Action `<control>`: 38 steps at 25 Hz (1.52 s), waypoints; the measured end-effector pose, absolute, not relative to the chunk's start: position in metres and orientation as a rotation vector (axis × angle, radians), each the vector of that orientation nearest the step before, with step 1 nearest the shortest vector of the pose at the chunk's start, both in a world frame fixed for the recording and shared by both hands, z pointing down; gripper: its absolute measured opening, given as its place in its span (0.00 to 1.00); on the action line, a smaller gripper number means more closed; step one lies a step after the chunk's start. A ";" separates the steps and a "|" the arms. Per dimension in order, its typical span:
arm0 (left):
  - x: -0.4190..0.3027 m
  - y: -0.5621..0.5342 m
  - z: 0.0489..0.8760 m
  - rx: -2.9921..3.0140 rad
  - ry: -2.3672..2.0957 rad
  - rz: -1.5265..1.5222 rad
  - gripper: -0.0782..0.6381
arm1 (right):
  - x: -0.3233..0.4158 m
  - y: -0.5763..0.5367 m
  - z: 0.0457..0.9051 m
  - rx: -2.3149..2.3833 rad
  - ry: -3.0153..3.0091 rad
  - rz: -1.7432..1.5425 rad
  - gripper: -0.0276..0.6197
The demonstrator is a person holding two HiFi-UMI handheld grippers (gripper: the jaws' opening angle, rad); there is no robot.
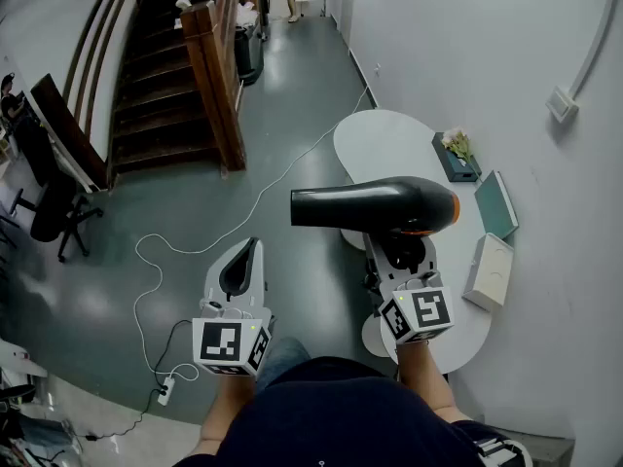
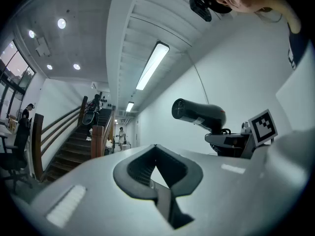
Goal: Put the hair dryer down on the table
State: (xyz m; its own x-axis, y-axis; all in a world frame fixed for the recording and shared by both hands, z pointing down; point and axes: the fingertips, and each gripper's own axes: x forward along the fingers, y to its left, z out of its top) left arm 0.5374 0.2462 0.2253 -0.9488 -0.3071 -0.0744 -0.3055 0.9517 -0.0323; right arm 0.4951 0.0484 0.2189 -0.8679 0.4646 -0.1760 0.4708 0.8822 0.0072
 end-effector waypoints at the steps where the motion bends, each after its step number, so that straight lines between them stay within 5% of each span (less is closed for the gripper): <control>1: 0.532 0.246 0.225 -0.485 3.023 -0.041 0.12 | 0.490 0.050 0.219 0.719 2.877 -0.055 0.41; 11: 0.451 0.271 0.240 -0.506 3.027 -0.011 0.12 | 0.407 0.068 0.234 0.667 2.904 -0.041 0.41; 27: 0.200 0.377 0.220 -0.621 2.925 -0.006 0.12 | 0.178 0.164 0.224 0.529 2.901 -0.044 0.41; 38: 0.127 0.399 0.236 -0.703 2.959 0.061 0.12 | 0.108 0.189 0.227 0.504 2.945 -0.007 0.41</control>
